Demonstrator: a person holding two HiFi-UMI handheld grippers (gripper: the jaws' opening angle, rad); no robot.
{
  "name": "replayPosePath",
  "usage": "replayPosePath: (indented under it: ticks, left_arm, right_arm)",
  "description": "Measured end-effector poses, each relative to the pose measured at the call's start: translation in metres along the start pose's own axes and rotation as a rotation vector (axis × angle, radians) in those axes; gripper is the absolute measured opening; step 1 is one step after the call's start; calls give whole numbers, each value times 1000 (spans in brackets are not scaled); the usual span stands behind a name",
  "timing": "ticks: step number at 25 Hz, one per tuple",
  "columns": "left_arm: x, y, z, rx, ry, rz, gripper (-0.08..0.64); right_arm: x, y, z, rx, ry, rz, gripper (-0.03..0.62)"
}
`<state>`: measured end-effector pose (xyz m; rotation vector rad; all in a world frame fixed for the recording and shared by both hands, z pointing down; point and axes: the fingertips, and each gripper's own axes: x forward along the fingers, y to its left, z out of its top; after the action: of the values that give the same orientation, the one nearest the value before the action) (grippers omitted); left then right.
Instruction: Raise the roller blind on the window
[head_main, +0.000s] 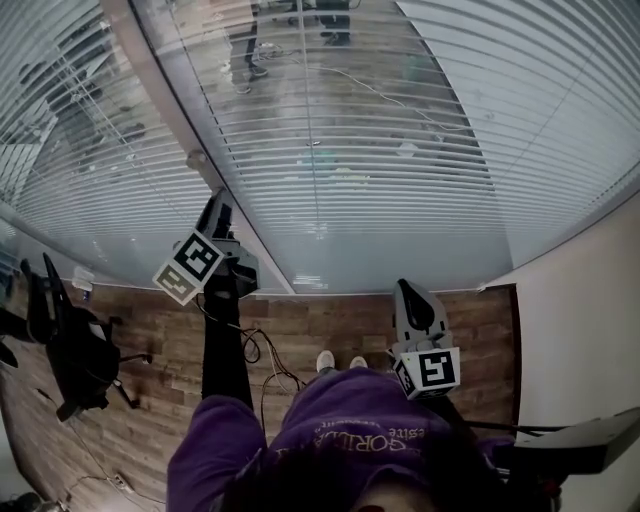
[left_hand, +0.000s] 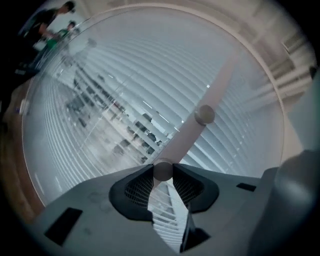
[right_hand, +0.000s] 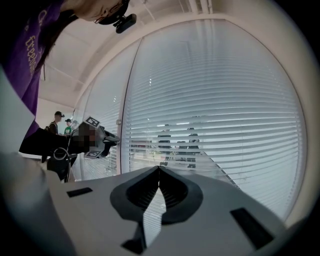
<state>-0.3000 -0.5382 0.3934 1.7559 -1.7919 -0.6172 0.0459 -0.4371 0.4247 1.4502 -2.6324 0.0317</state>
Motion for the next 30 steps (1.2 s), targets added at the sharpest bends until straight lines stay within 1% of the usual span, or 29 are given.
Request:
replayPosePath:
  ticks: [1, 3, 6, 7, 8, 9, 12, 13, 14, 15, 17, 19, 21, 23, 24, 28, 30]
  left_arm:
    - [0, 1, 0, -88, -2, -14, 118]
    - [1, 3, -2, -228, -4, -30, 118]
    - [2, 5, -2, -412, -8, -58, 118]
    - [2, 5, -2, -453, -12, -68, 118]
    - [2, 6, -2, -469, -15, -73, 118]
    - [1, 6, -2, -465, -17, -72, 118]
    - [2, 6, -2, -435, -17, -69, 118]
    - [2, 5, -2, -415, -19, -75, 118]
    - [2, 4, -1, -375, -23, -83, 118]
    - [2, 3, -1, -317, -26, -91, 118]
    - [0, -1, -1, -175, -30, -103, 118]
    - [-2, -3, -1, -21, -39, -96, 118]
    - [-3, -3, -1, 180, -40, -64, 120]
    - [-2, -4, -4, 388, -16, -30, 120]
    - [-1, -3, -5, 472, -7, -15, 120]
    - [1, -4, -1, 737, -20, 58, 120]
    - [3, -7, 0, 886, -26, 107, 120]
  right_arm:
    - [0, 0, -1, 2, 0, 0, -2]
    - [1, 0, -1, 5, 1, 1, -2]
    - [1, -2, 0, 1, -1, -5, -2]
    - [1, -2, 0, 2, -4, -3, -2]
    - [0, -2, -1, 4, -6, 0, -2]
    - [0, -2, -1, 5, -7, 2, -2]
    - [1, -2, -1, 3, -3, 2, -2]
    - [1, -1, -1, 3, -5, 4, -2]
    - [1, -1, -1, 3, -7, 5, -2]
    - [1, 0, 0, 3, -8, 7, -2]
    - [2, 1, 0, 2, -9, 9, -2]
    - [2, 1, -1, 1, -8, 11, -2]
    - [2, 1, -1, 0, -5, 10, -2]
    - [3, 2, -1, -1, 0, 7, -2]
    - [4, 2, -1, -1, 2, 7, -2]
    - [5, 3, -2, -1, -4, 15, -2]
    - [5, 2, -3, 0, -4, 13, -2]
